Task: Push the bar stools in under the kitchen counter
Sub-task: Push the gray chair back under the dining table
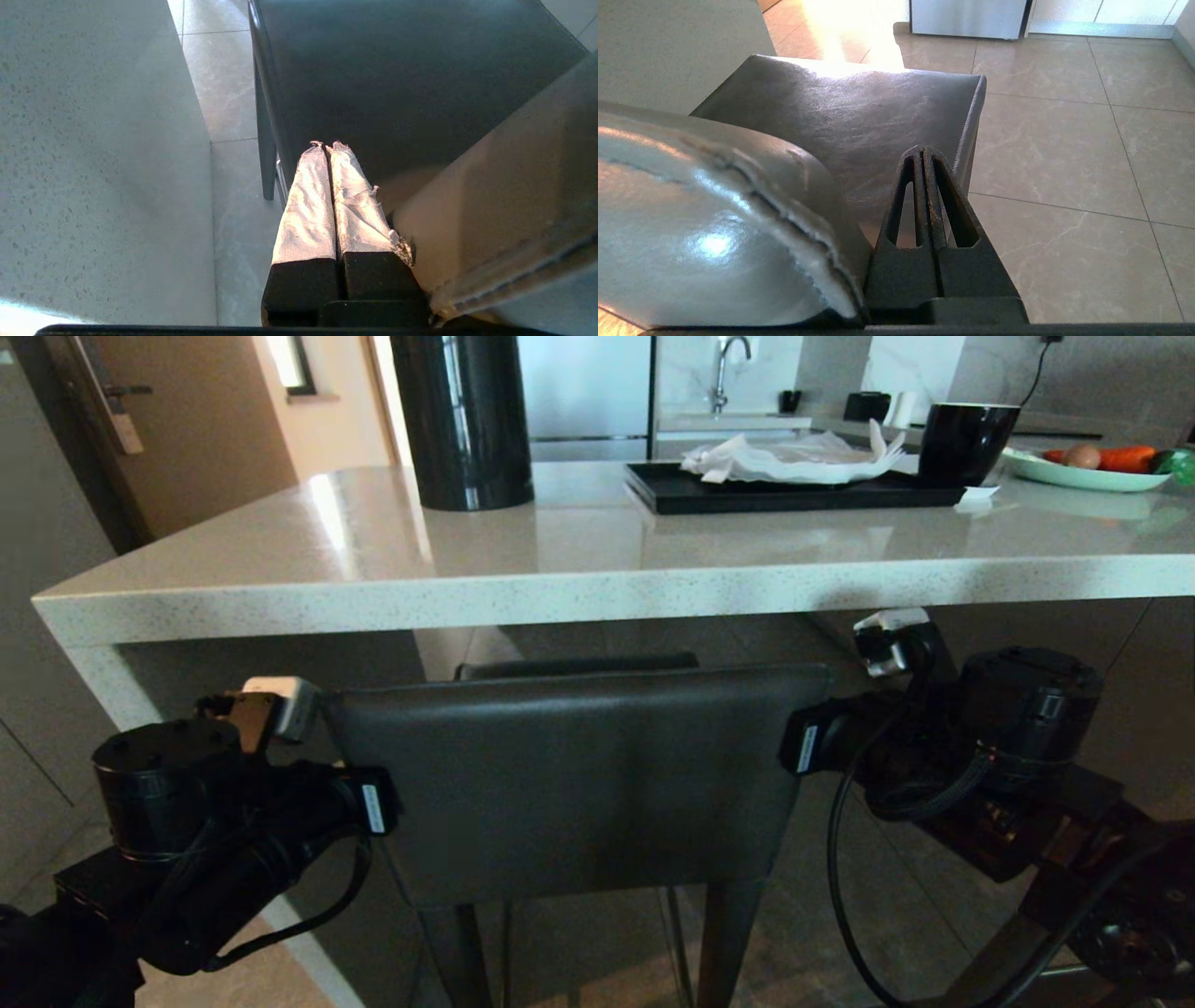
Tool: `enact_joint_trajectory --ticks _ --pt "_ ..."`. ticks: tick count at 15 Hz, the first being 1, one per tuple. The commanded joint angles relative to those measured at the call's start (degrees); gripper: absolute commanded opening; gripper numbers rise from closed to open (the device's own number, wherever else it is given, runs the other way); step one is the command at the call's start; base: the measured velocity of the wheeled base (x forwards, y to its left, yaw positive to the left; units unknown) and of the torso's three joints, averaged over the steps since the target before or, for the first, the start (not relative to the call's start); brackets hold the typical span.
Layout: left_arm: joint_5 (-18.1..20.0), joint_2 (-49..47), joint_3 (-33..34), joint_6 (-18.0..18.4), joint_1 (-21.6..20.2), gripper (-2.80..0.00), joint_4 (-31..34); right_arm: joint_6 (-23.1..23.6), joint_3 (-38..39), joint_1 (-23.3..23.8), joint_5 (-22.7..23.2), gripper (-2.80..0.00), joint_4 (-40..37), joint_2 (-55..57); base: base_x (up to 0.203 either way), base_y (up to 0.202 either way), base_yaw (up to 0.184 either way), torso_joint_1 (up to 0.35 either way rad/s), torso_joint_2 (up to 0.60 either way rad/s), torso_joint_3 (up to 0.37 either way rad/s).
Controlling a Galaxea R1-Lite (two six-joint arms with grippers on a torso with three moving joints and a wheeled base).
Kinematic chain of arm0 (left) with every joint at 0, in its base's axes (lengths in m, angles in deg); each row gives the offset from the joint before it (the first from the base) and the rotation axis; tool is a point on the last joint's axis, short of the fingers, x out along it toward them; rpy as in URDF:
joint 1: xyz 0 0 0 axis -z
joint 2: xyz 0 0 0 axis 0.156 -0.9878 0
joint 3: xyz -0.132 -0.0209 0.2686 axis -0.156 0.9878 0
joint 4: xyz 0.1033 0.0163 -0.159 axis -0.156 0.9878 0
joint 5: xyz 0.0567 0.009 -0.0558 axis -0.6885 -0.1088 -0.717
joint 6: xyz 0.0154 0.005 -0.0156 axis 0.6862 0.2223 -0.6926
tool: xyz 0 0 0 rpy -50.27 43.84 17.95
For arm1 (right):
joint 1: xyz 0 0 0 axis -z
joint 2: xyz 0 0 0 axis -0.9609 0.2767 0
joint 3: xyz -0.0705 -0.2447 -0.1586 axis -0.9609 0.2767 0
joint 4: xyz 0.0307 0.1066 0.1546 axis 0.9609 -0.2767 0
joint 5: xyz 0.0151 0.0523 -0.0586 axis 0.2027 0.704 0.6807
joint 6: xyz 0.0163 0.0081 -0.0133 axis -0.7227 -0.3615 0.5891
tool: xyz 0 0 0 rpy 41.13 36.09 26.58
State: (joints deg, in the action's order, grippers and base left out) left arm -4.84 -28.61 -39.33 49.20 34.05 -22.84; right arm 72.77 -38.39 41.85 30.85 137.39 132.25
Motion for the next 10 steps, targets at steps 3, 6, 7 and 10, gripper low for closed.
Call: enact_joint_trajectory --ticks 3,6,7,10 --pt "0.0 5.2 0.8 1.1 0.0 -2.80 -0.2 0.0 2.4 0.0 -0.1 -2.80 0.1 -4.0 0.000 0.000 0.000 0.000 0.00 0.000" --pt "-1.3 9.3 5.9 3.5 -0.7 -2.80 -0.3 -0.1 6.4 0.0 0.0 -2.80 -0.1 -7.8 0.000 0.000 0.000 0.000 0.00 0.000" --pt "-1.6 11.4 6.7 3.6 -0.7 -2.80 -0.2 -0.1 8.0 0.0 0.0 -2.80 0.0 -8.9 0.000 0.000 0.000 0.000 0.00 0.000" --pt "-1.7 18.1 8.2 3.4 -0.7 -2.80 0.3 -0.1 9.6 0.0 -0.1 -2.80 -0.1 -12.9 0.000 0.000 0.000 0.000 0.00 0.000"
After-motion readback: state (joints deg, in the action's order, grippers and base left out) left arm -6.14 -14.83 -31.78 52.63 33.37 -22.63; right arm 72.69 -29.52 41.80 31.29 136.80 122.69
